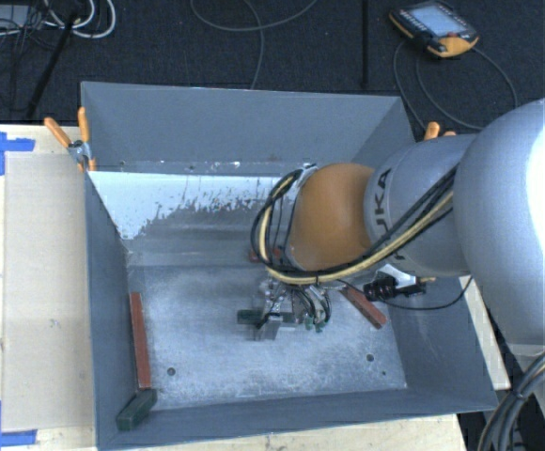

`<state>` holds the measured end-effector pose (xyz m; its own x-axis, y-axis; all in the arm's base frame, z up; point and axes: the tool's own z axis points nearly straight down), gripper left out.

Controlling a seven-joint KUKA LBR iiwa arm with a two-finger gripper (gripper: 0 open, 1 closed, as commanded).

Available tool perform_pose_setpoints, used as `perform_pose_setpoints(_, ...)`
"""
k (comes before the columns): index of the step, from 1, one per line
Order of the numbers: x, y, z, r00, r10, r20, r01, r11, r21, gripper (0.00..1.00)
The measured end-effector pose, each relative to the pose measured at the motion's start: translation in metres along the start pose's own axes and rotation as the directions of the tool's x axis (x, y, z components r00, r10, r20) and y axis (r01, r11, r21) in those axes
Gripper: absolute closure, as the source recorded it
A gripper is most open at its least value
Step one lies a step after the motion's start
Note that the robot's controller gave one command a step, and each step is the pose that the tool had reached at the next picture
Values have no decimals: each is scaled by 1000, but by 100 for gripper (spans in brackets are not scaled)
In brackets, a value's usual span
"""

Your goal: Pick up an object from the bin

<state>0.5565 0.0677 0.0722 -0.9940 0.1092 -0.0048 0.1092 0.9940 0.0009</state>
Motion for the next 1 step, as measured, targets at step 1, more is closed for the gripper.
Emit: perform_pose_setpoints(1,0,0,-2,1000,0,-1,0,1000,0,100)
